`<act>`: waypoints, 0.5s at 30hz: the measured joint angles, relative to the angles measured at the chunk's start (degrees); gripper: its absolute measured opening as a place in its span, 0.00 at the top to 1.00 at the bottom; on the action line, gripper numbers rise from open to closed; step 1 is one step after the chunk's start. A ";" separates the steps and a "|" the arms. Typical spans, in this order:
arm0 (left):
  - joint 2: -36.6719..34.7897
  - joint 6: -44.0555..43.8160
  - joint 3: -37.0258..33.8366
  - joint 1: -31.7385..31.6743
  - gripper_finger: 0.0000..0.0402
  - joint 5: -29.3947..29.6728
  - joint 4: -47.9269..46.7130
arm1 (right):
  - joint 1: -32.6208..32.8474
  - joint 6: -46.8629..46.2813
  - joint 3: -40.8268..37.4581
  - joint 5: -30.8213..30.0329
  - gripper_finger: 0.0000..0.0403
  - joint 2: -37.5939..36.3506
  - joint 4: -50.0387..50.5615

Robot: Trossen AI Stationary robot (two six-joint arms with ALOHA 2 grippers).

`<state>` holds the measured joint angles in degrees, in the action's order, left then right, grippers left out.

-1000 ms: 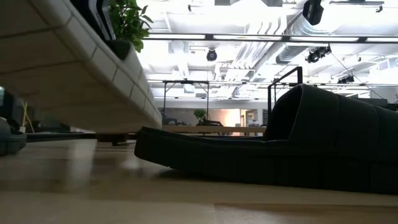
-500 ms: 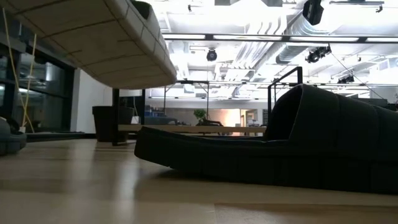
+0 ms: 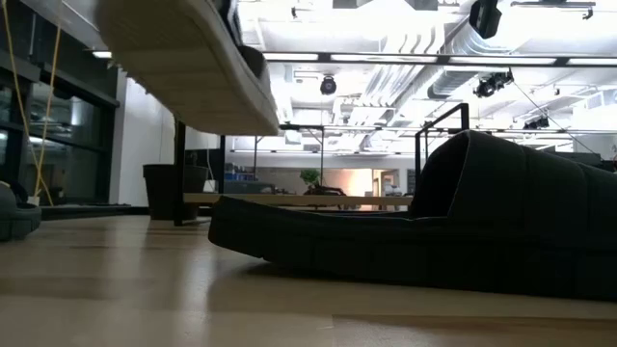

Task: Pick and place slides into the shelf
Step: Put the left gray slipper on the shelf

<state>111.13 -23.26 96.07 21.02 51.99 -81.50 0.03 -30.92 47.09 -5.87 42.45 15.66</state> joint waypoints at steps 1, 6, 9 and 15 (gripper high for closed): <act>0.00 1.13 0.00 -0.82 0.98 0.72 0.04 | 0.01 0.00 0.00 0.00 1.00 -0.02 0.00; 0.00 5.48 0.00 -4.88 0.99 1.76 0.82 | 0.02 0.09 0.00 0.32 1.00 -0.02 -0.02; 0.00 5.66 0.00 -7.28 0.99 1.81 1.42 | 0.00 -0.06 0.00 0.35 1.00 -0.02 -0.05; 0.00 8.17 0.00 -11.29 0.98 3.92 4.69 | 0.00 0.41 0.00 0.38 1.00 -0.02 -1.69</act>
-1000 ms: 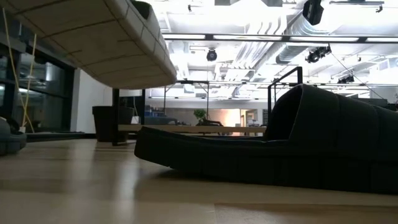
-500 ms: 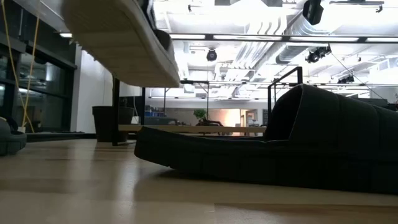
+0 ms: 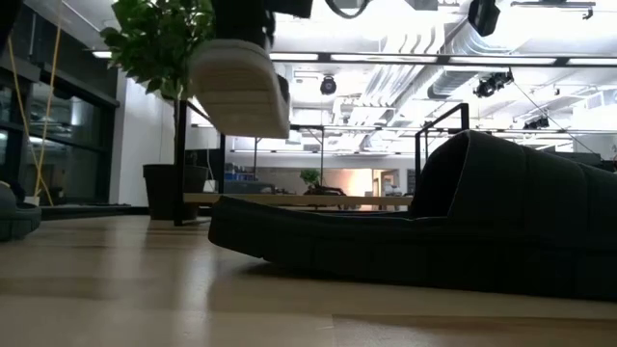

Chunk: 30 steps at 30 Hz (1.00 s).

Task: Pick and place slides into the shelf
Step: Put the left gray slipper on the shelf

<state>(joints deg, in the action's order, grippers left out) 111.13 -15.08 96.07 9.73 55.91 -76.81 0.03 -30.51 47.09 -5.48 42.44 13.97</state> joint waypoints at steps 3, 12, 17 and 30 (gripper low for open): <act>0.00 3.42 0.00 -1.89 0.99 0.42 3.78 | 0.02 0.14 0.00 0.03 1.00 0.00 -1.24; -0.01 17.65 -0.02 -7.40 0.99 -1.85 15.62 | 0.01 -0.50 0.00 1.58 1.00 0.00 -2.10; -0.02 21.40 -0.02 -10.68 0.99 -5.17 17.74 | 0.01 -0.52 0.00 1.31 1.00 0.00 -2.10; -0.02 24.93 -0.02 -17.99 0.99 -10.38 20.57 | 0.02 -0.47 0.00 1.01 1.00 0.00 -2.09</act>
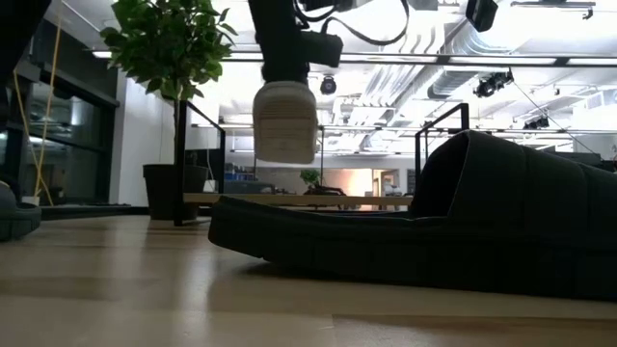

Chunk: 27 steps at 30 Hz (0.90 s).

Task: Pick and place slides into the shelf
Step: Put the left gray slipper on the shelf

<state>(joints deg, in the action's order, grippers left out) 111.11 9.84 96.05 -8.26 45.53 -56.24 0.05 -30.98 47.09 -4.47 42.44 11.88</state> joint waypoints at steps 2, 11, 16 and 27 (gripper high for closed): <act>0.00 1.77 0.00 -0.51 0.99 -0.59 2.58 | 0.00 0.19 0.00 0.00 1.00 0.00 0.01; 0.01 6.42 0.00 -1.17 0.99 -1.26 9.02 | -0.01 0.59 0.00 -0.02 1.00 0.00 0.02; 0.57 6.43 -0.07 -3.25 0.99 -1.68 9.19 | -0.02 0.42 0.00 0.12 1.00 0.00 0.02; 2.16 6.90 -0.35 -6.60 0.99 -5.17 8.62 | -0.02 -0.52 0.00 0.31 1.00 -0.02 -0.11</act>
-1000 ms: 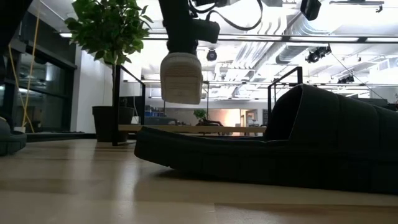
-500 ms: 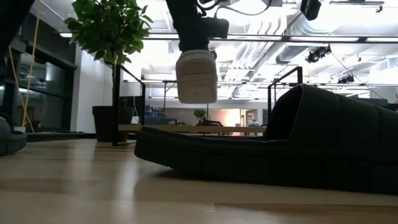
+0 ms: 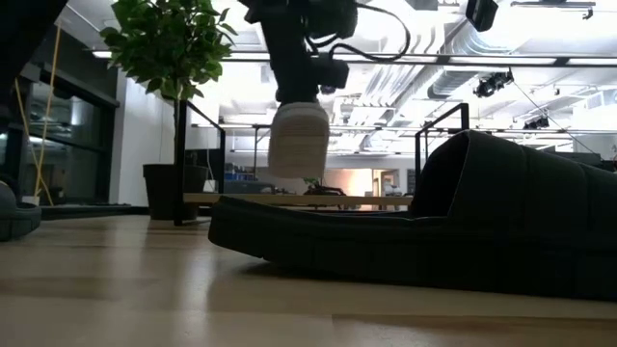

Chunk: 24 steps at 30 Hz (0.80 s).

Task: Pick and place slides into the shelf
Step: Put the left gray slipper on the shelf

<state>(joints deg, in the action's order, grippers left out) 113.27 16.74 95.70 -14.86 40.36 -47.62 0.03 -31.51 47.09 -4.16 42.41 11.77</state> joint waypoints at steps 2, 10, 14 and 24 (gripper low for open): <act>-0.10 0.51 0.17 -0.31 0.99 -1.16 1.01 | 0.00 0.01 0.00 0.02 1.00 0.01 0.00; -0.11 1.13 0.13 -1.00 0.99 -4.29 0.99 | 0.00 -0.11 0.00 0.07 1.00 0.00 -0.03; -0.11 1.56 0.13 -1.00 0.95 -4.02 1.19 | 0.02 0.00 0.00 0.07 1.00 0.00 -0.04; -0.11 2.48 0.13 -1.00 0.77 -3.73 1.34 | 0.00 0.02 0.00 0.22 1.00 0.00 -0.04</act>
<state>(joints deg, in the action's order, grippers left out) 113.16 19.22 95.83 -15.86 36.63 -46.28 0.03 -31.48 47.09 -3.95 42.41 11.73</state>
